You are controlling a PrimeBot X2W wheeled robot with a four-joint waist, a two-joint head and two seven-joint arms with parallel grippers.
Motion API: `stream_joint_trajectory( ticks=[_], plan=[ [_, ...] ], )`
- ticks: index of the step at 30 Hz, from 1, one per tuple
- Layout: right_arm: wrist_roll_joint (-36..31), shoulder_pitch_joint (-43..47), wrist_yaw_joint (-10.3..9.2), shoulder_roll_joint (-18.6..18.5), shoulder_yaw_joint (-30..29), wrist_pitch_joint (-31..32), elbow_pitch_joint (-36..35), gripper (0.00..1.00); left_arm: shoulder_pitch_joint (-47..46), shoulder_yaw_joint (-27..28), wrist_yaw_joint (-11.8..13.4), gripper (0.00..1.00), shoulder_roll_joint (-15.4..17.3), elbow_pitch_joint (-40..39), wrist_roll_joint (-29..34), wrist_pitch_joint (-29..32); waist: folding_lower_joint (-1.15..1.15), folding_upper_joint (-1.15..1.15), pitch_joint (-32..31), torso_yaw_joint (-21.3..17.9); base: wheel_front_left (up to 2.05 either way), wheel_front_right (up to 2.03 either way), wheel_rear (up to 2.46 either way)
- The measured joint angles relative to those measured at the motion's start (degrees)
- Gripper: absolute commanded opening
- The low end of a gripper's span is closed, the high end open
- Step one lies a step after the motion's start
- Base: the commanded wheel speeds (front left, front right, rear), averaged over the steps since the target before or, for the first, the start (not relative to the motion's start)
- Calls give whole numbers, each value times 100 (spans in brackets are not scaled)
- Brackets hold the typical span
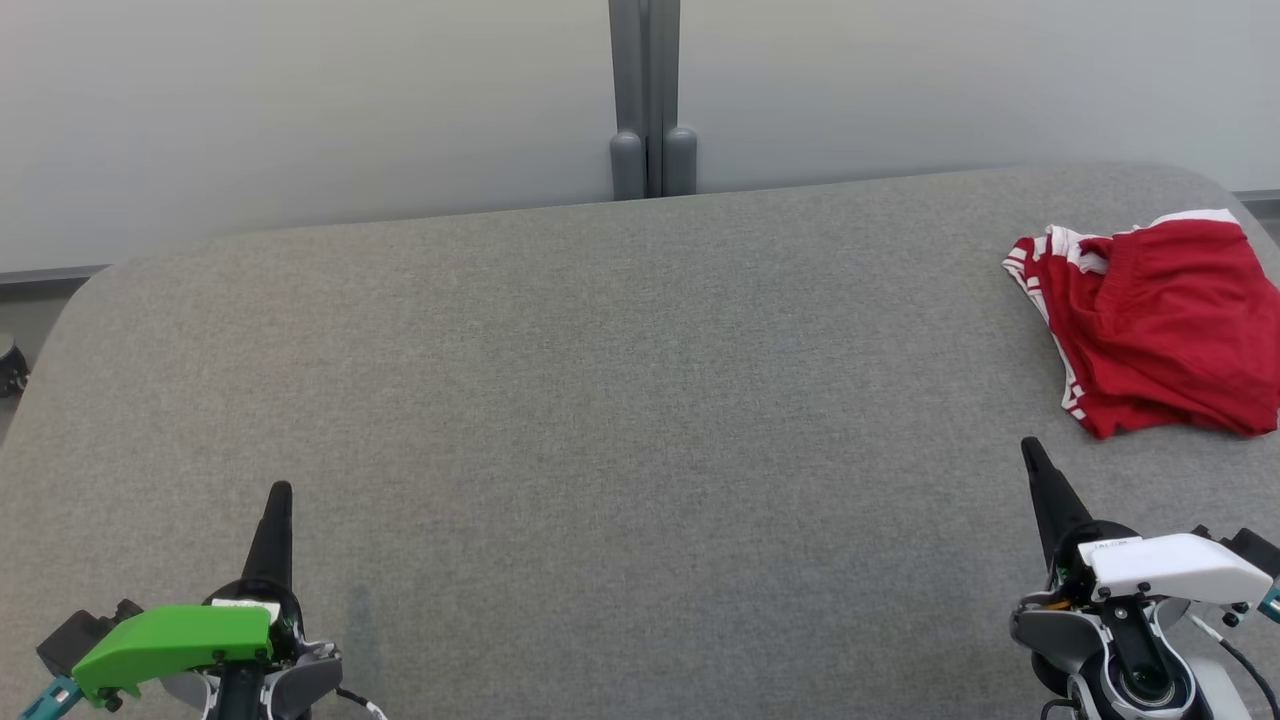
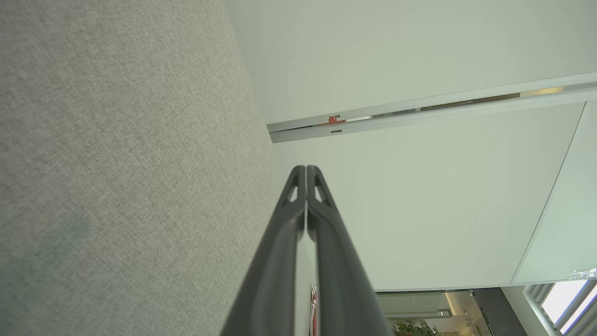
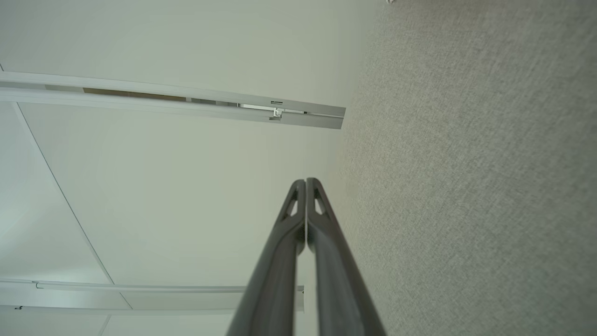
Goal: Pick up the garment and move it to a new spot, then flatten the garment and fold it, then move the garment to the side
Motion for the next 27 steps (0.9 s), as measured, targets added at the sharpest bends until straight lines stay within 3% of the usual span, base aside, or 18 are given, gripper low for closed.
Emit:
stream_joint_trajectory(
  ticks=[27],
  plan=[
    [910, -66, 0, -7, -142, 256, -68, 0, -125, 164, -118, 0, 0, -73, -881, 247, 0, 0, 50, -71, 0, 0, 0]
  ],
)
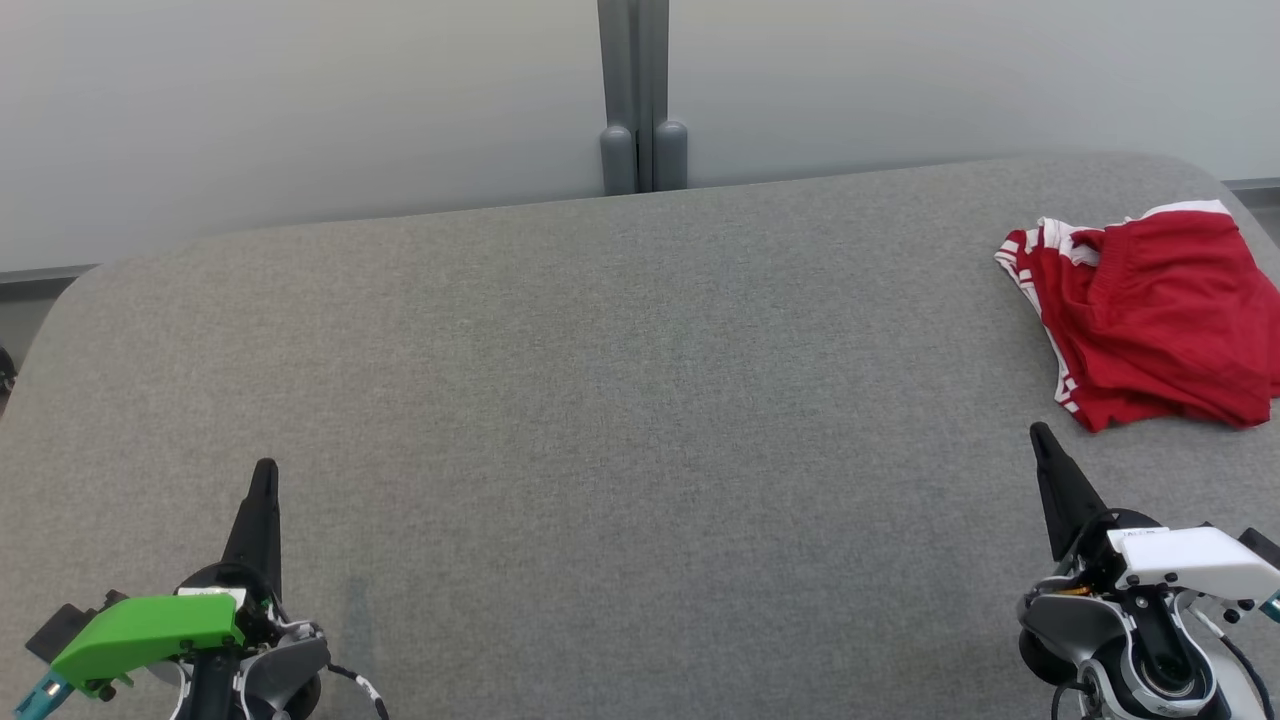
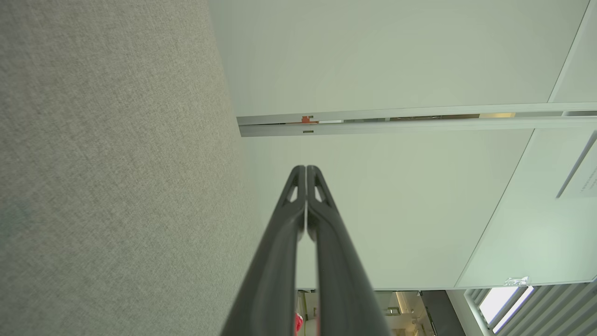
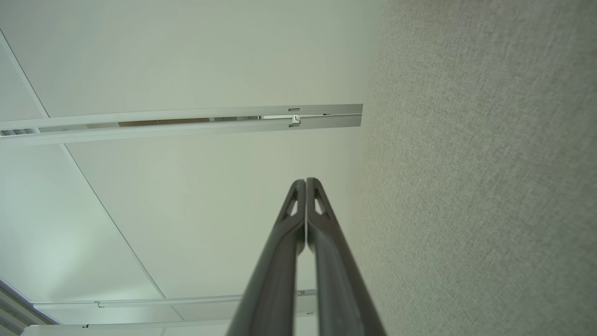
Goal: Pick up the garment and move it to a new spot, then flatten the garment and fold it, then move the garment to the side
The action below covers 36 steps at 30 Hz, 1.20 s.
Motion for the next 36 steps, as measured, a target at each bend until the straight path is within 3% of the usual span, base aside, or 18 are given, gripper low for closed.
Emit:
stream_joint_trajectory(
  ticks=[36],
  plan=[
    [0, -2, 0, 0, -1, 0, 0, 0, 0, 0, 0, 0, 0, -1, -1, 0, 0, 0, 0, 0, 0, 0, 0]
  ],
)
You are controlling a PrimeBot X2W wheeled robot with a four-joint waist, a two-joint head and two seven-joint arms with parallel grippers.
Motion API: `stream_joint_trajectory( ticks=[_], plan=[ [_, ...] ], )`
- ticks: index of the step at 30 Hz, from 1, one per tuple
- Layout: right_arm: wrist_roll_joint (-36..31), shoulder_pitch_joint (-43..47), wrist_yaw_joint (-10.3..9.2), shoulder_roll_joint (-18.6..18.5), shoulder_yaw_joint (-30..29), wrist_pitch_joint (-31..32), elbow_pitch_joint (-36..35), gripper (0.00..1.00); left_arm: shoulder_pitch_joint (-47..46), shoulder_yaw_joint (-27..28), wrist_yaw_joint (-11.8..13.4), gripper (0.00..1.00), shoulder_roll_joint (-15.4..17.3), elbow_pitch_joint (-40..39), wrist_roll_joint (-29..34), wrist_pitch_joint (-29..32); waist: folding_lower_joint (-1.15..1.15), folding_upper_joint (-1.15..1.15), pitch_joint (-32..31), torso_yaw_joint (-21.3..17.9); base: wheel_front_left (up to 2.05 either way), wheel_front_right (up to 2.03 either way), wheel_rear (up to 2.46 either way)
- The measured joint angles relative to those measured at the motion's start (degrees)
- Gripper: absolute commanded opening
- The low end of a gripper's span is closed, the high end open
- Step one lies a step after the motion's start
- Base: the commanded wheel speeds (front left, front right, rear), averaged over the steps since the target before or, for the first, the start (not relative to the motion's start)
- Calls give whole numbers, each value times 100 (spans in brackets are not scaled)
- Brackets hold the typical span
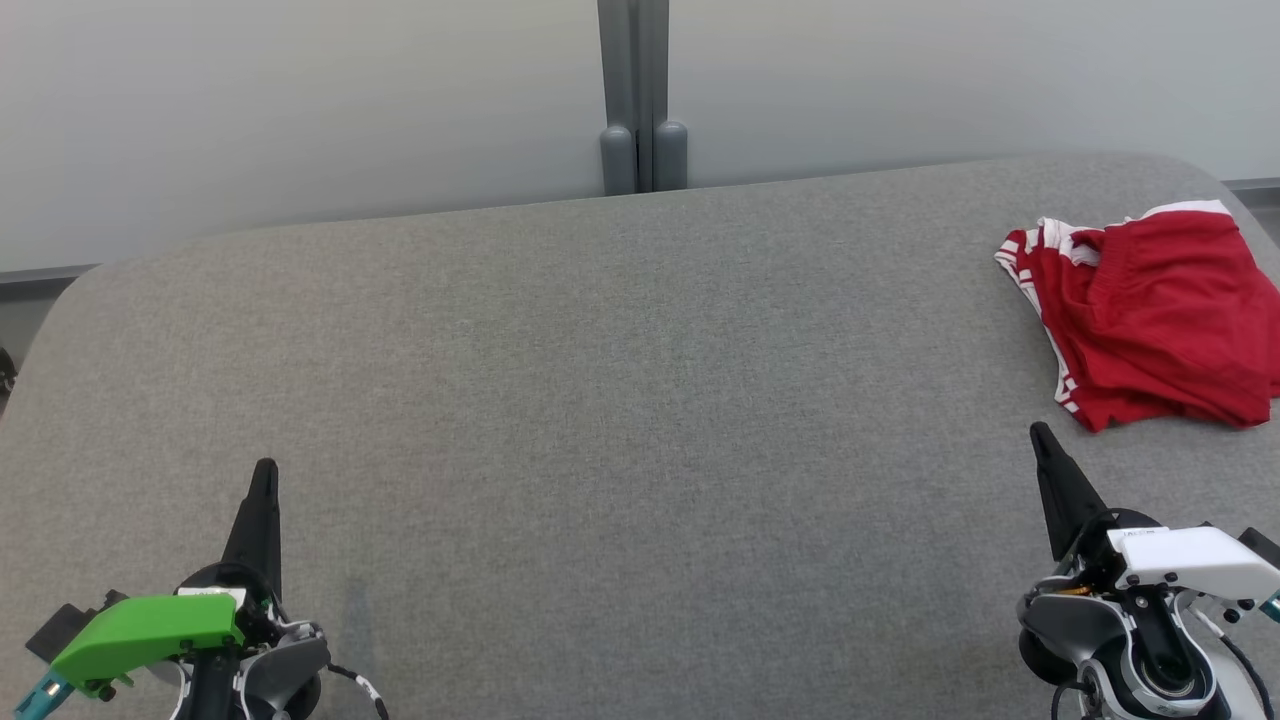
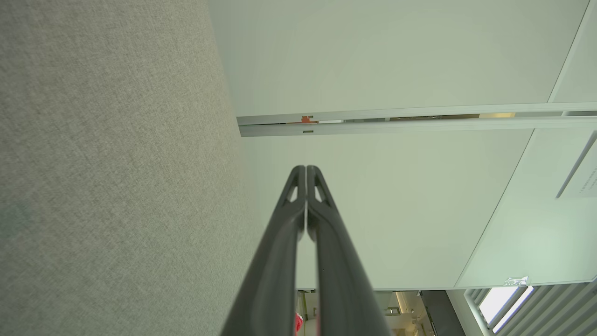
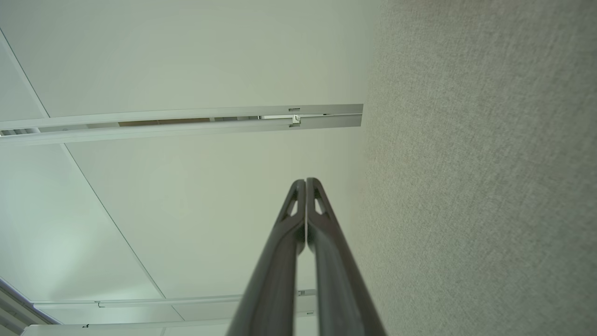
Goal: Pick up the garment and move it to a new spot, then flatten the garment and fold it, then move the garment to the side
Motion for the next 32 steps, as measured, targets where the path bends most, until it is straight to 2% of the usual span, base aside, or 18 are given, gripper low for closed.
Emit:
stream_joint_trajectory(
  ticks=[32],
  plan=[
    [0, -1, 0, 0, 0, 0, -1, 0, 0, 0, 0, 0, 0, -1, -1, 0, 0, 0, 0, 0, 0, 0, 0]
  ],
)
